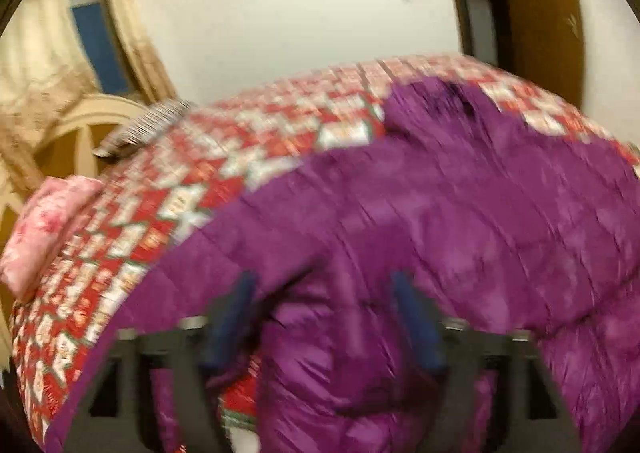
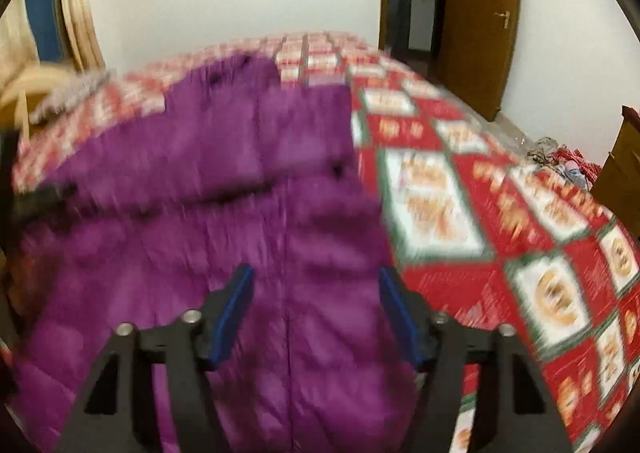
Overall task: Fold large clothes
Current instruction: 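Fold the held sleeve across the jacket body with the right tool, then release the sleeve onto the jacket front and withdraw the right tool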
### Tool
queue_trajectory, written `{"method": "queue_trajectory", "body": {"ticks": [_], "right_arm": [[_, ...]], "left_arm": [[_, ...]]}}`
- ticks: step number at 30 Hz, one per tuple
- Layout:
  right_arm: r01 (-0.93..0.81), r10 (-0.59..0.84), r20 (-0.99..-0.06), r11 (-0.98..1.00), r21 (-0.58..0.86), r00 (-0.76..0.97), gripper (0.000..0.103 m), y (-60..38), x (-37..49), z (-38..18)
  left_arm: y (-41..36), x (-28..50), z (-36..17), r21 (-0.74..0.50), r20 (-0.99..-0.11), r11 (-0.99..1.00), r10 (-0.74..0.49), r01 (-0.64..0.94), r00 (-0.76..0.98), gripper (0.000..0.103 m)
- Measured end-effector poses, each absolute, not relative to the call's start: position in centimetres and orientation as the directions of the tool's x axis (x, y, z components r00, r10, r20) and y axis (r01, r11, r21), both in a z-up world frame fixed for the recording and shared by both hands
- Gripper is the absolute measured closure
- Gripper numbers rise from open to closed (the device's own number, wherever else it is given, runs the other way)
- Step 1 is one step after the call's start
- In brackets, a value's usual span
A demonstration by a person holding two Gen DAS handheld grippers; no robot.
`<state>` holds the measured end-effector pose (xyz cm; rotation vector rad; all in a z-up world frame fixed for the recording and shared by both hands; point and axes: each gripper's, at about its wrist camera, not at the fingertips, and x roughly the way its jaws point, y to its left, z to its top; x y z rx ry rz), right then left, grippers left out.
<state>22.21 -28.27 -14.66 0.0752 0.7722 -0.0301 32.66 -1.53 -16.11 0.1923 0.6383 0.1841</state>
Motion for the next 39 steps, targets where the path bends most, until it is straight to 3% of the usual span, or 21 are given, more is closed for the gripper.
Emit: {"method": "queue_trajectory", "body": {"ticks": [4, 6, 13, 18, 27, 29, 31, 37, 39], "right_arm": [[0.047, -0.02, -0.606, 0.998, 0.03, 0.796, 0.04, -28.9, 27.7, -11.7], [-0.01, 0.018, -0.578, 1.0, 0.017, 0.816, 0.04, -28.8, 31.4, -12.7], [-0.116, 0.065, -0.701, 0.993, -0.025, 0.71, 0.054, -26.3, 37.7, -19.7], [-0.1, 0.093, -0.741, 0.994, 0.035, 0.665, 0.054, -27.4, 38.2, -21.9], [-0.098, 0.034, -0.759, 0.994, -0.039, 0.65, 0.054, -26.8, 38.4, -20.5], [-0.084, 0.04, -0.723, 0.996, -0.025, 0.689, 0.052, -26.9, 36.6, -18.3], [-0.099, 0.079, -0.698, 0.995, 0.012, 0.711, 0.042, -26.2, 34.4, -16.6], [-0.144, 0.088, -0.725, 0.989, -0.016, 0.683, 0.042, -22.9, 33.5, -19.9], [-0.125, 0.089, -0.738, 0.992, 0.006, 0.668, 0.042, -23.0, 33.6, -21.4]], "left_arm": [[-1.9, 34.0, -15.5, 0.185, -0.556, 0.969, 0.239, -0.162, 0.796, 0.012], [-2.8, 35.3, -16.5, 0.23, -0.559, 0.958, 0.273, -0.169, 0.783, 0.012], [-2.4, 38.4, -21.3, 0.249, -0.695, 0.958, 0.281, -0.144, 0.662, 0.012], [-1.8, 38.9, -21.8, 0.206, -0.715, 0.968, 0.248, -0.141, 0.654, 0.007], [-1.1, 37.1, -19.0, 0.157, -0.701, 0.976, 0.216, -0.148, 0.68, 0.006], [-1.1, 35.1, -17.0, 0.113, -0.662, 0.985, 0.172, -0.13, 0.73, 0.006], [-1.7, 34.3, -16.7, 0.099, -0.657, 0.989, 0.15, -0.112, 0.739, 0.006], [-3.6, 35.3, -21.1, 0.205, -0.706, 0.975, 0.206, -0.084, 0.678, 0.006], [-2.6, 35.6, -21.3, 0.151, -0.728, 0.985, 0.171, -0.088, 0.664, 0.006]]}}
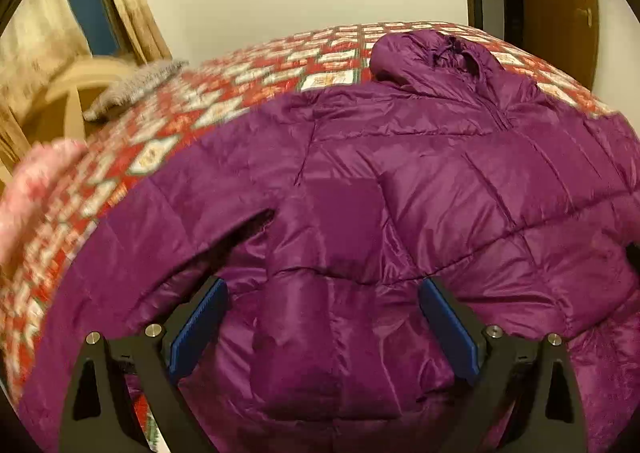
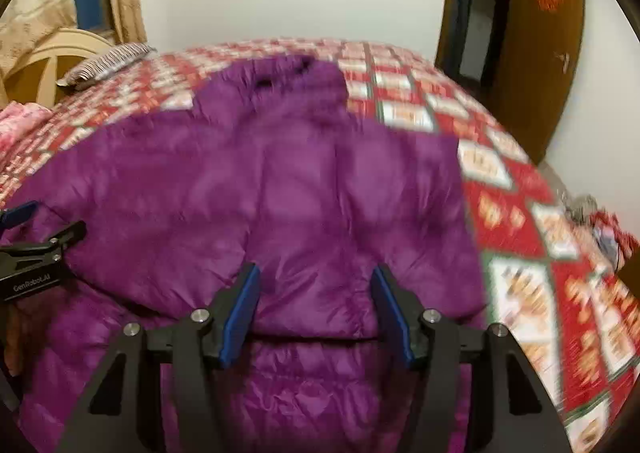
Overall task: Fold large clothes
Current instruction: 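Release the sleeve onto the jacket front and withdraw the right tool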
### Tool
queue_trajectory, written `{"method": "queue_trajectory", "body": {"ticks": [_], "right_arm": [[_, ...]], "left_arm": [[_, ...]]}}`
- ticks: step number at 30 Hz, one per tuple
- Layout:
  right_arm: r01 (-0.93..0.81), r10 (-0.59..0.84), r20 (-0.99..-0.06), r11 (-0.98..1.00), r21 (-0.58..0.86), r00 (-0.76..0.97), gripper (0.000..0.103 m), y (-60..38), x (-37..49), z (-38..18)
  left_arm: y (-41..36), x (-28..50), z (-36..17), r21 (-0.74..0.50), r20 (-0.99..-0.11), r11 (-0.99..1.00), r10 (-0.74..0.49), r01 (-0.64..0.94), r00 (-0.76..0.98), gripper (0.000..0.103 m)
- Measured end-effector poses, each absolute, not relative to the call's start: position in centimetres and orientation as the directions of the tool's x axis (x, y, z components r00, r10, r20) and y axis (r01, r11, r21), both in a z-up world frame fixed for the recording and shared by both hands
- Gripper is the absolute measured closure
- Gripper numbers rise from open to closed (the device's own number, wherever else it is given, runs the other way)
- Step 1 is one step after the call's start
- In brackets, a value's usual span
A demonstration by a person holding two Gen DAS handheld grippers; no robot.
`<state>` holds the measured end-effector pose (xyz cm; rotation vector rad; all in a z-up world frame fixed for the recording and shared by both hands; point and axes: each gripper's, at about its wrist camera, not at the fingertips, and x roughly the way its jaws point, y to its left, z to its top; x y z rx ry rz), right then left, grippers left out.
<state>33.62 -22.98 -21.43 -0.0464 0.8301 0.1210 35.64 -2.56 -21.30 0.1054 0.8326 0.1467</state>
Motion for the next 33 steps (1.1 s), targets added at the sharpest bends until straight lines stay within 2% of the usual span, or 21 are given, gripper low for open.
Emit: {"method": "queue_trajectory", "body": {"ticks": [3, 7, 15, 20, 22, 25, 30, 33], "right_arm": [[-0.088, 0.059, -0.732, 0.996, -0.002, 0.679, 0.042, -22.4, 33.2, -21.2], [-0.112, 0.02, -0.734, 0.991, -0.076, 0.679, 0.041, -20.6, 33.0, -21.6], [-0.104, 0.039, -0.746, 0.994, -0.041, 0.664, 0.04, -21.5, 33.7, -22.1], [-0.116, 0.088, -0.728, 0.993, 0.013, 0.679, 0.031, -22.1, 32.7, -20.9], [-0.073, 0.071, -0.698, 0.997, 0.027, 0.713, 0.027, -22.8, 31.4, -19.5], [-0.072, 0.096, -0.679, 0.995, 0.064, 0.728, 0.022, -22.7, 29.7, -18.0], [-0.154, 0.108, -0.676, 0.988, -0.008, 0.729, 0.015, -19.8, 26.7, -17.8], [-0.2, 0.091, -0.686, 0.977, -0.08, 0.722, 0.015, -18.0, 25.0, -18.8]], "left_arm": [[-0.9, 36.1, -21.9, 0.068, -0.762, 0.993, 0.112, -0.093, 0.638, 0.006], [0.2, 35.8, -22.2, 0.017, -0.762, 0.995, 0.077, -0.098, 0.643, 0.005], [-0.4, 36.1, -21.2, 0.074, -0.775, 0.992, 0.121, -0.102, 0.62, 0.002], [1.7, 32.3, -14.6, 0.082, -0.667, 0.991, 0.134, -0.107, 0.732, 0.002], [3.9, 30.2, -12.8, 0.115, -0.623, 0.986, 0.166, -0.121, 0.765, 0.002], [8.9, 27.3, -12.6, 0.181, -0.607, 0.962, 0.274, -0.206, 0.746, 0.002], [19.9, 22.0, -16.1, 0.235, -0.668, 0.882, 0.451, -0.408, 0.591, 0.002], [24.7, 18.2, -17.4, 0.225, -0.698, 0.835, 0.498, -0.502, 0.514, 0.002]]}}
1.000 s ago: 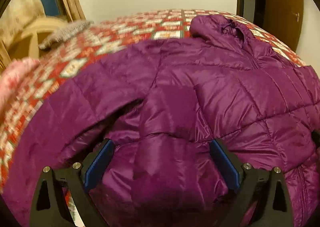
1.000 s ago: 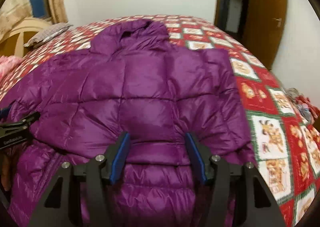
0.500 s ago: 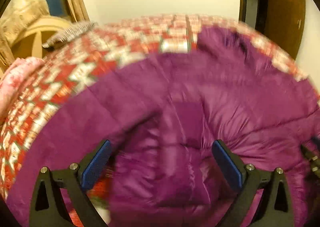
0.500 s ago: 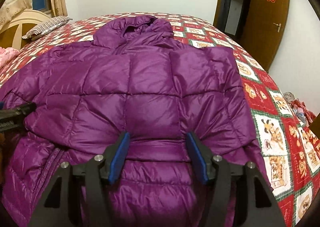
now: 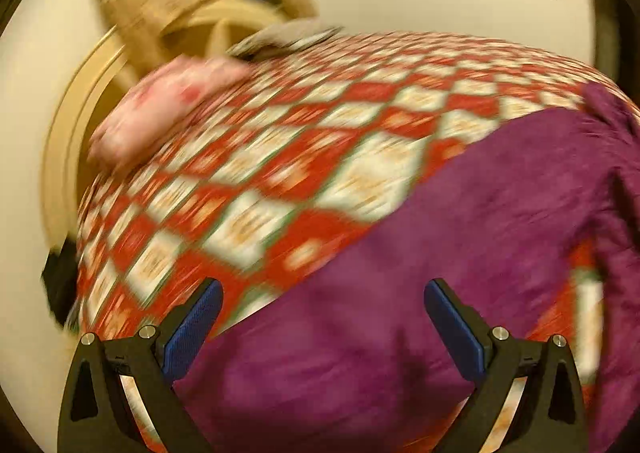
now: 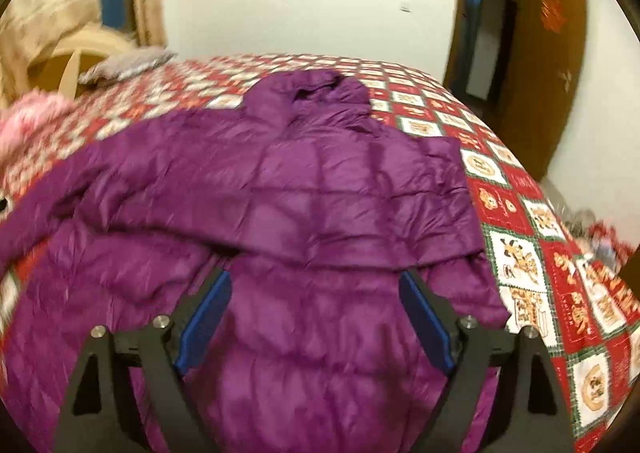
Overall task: Fold large clothes
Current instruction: 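Release the sleeve onto the jacket front and withdraw the right tool, then grasp the other sleeve with the left tool and fold it across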
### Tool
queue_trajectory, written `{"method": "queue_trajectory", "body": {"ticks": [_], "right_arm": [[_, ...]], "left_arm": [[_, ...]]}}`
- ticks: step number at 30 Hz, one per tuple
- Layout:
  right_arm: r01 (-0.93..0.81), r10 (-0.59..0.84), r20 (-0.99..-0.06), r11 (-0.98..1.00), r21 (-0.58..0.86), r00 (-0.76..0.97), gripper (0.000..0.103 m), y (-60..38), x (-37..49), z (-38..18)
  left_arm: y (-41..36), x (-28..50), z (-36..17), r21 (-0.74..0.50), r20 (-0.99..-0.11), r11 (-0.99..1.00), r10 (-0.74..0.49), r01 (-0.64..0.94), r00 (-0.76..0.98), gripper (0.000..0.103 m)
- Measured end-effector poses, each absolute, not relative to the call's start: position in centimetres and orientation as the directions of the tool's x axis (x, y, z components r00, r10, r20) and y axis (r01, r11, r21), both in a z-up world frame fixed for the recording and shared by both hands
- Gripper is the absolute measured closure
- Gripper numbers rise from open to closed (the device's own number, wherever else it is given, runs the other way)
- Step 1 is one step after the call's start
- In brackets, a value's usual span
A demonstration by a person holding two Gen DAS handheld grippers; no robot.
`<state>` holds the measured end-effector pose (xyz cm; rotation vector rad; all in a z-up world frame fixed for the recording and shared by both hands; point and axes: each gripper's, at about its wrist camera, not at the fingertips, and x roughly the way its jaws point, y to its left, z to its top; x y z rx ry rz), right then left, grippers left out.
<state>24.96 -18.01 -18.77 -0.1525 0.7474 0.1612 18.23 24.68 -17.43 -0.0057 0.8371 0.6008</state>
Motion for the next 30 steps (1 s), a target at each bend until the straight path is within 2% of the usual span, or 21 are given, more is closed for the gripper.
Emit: {"method": "queue_trajectory", "body": {"ticks": [5, 11, 13, 15, 18, 23, 30], "right_arm": [[-0.242, 0.097, -0.681, 0.963, -0.121, 0.726, 0.015, -16.8, 23.7, -19.4], [-0.268, 0.107, -0.67, 0.953, -0.142, 0.735, 0.015, -15.8, 23.2, -19.0], [-0.269, 0.104, -0.667, 0.952, -0.15, 0.738, 0.015, -15.6, 23.0, -18.9], [-0.264, 0.1, -0.665, 0.953, -0.149, 0.74, 0.015, -15.7, 22.7, -18.8], [-0.25, 0.098, -0.664, 0.958, -0.138, 0.742, 0.015, -16.1, 22.7, -18.8], [-0.199, 0.051, -0.678, 0.969, -0.143, 0.734, 0.015, -16.8, 23.2, -18.9], [-0.143, 0.008, -0.684, 0.98, -0.141, 0.73, 0.015, -18.2, 23.8, -18.6]], "left_arm": [[28.5, 13.8, -19.4, 0.175, -0.747, 0.795, 0.492, -0.581, 0.448, 0.002], [28.2, 14.2, -21.3, 0.07, -0.801, 0.826, 0.381, -0.559, 0.463, 0.002], [27.7, 14.4, -21.2, 0.046, -0.796, 0.839, 0.359, -0.542, 0.487, 0.016], [27.2, 14.8, -20.8, 0.05, -0.785, 0.857, 0.351, -0.513, 0.511, 0.061], [27.1, 15.2, -20.0, 0.009, -0.784, 0.872, 0.31, -0.49, 0.537, 0.079], [26.0, 15.2, -17.2, 0.01, -0.733, 0.888, 0.32, -0.46, 0.6, 0.085], [23.3, 15.8, -12.2, 0.002, -0.649, 0.922, 0.296, -0.388, 0.701, 0.086]]}}
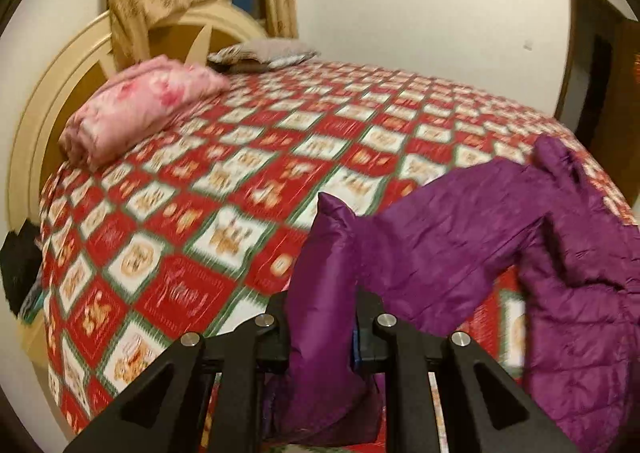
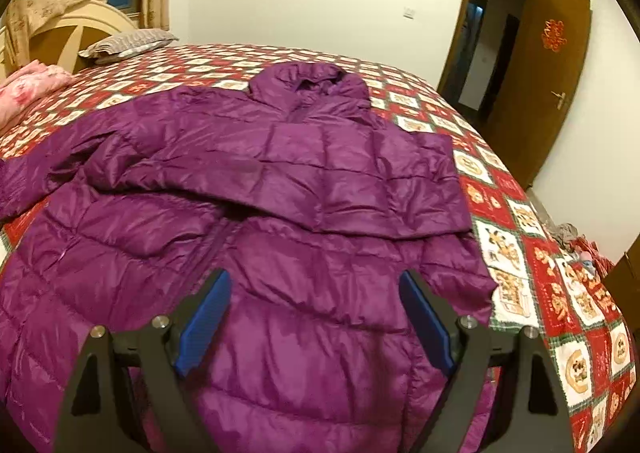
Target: Fold large clothes
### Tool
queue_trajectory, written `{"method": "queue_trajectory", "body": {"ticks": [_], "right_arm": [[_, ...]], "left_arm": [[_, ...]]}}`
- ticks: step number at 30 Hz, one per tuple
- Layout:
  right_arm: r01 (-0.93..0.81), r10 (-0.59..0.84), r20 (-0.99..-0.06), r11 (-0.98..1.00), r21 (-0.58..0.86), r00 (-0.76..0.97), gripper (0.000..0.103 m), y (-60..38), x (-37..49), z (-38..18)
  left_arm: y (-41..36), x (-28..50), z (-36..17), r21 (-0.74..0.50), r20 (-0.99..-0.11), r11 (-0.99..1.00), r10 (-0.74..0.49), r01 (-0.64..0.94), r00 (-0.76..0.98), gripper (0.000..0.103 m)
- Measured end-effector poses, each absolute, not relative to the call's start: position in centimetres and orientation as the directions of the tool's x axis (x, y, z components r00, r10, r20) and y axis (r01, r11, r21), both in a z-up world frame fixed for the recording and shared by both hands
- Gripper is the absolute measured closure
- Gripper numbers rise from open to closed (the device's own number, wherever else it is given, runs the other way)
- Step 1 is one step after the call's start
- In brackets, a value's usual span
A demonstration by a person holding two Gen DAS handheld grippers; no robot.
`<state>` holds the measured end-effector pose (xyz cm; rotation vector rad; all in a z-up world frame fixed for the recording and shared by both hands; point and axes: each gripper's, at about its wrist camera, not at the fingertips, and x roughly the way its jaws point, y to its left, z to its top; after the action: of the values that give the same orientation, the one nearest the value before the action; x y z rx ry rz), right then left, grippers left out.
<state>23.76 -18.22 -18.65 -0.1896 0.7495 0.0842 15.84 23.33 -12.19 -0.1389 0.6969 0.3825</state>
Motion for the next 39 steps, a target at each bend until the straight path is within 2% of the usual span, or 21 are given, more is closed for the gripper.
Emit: {"method": "queue_trajectory", "body": {"ticks": [13, 25, 33, 34, 35, 36, 37, 39], "right_arm": [[0.008, -0.078, -0.713, 0.995, -0.101, 0.697, 0.015, -23.6, 24.9, -18.7], [0.113, -0.109, -0.711, 0.993, -0.042, 0.695, 0.015, -29.0, 25.1, -18.6], [0.136, -0.098, -0.726, 0.991, -0.007, 0.68, 0.015, -31.0, 24.8, -20.0], [0.137, -0.094, -0.729, 0.991, 0.0, 0.678, 0.015, -31.2, 24.8, -20.2], [0.142, -0.095, -0.731, 0.99, 0.002, 0.676, 0.015, -31.4, 24.8, -20.3], [0.144, -0.095, -0.732, 0.99, 0.005, 0.674, 0.015, -31.6, 24.8, -20.4], [0.146, -0.093, -0.735, 0.989, 0.008, 0.672, 0.015, -31.7, 24.7, -20.5], [0.147, -0.087, -0.739, 0.989, 0.017, 0.668, 0.015, -31.9, 24.7, -20.8]], "left_arm": [[13.4, 22.2, -6.5, 0.026, -0.569, 0.986, 0.152, -0.167, 0.808, 0.087], [-2.3, 28.6, -6.0, 0.071, -0.577, 0.994, -0.029, 0.086, 0.816, 0.087], [-11.6, 32.0, -8.4, 0.157, -0.583, 0.97, -0.058, 0.183, 0.81, 0.086], [-12.5, 32.3, -8.9, 0.16, -0.592, 0.968, -0.062, 0.193, 0.803, 0.085], [-13.3, 32.8, -9.4, 0.152, -0.61, 0.967, -0.07, 0.204, 0.79, 0.078], [-13.9, 33.2, -9.9, 0.143, -0.632, 0.966, -0.076, 0.213, 0.771, 0.067], [-14.5, 33.4, -10.3, 0.14, -0.647, 0.966, -0.078, 0.218, 0.759, 0.06], [-15.2, 32.8, -10.5, 0.136, -0.639, 0.963, -0.095, 0.233, 0.764, 0.042]]}}
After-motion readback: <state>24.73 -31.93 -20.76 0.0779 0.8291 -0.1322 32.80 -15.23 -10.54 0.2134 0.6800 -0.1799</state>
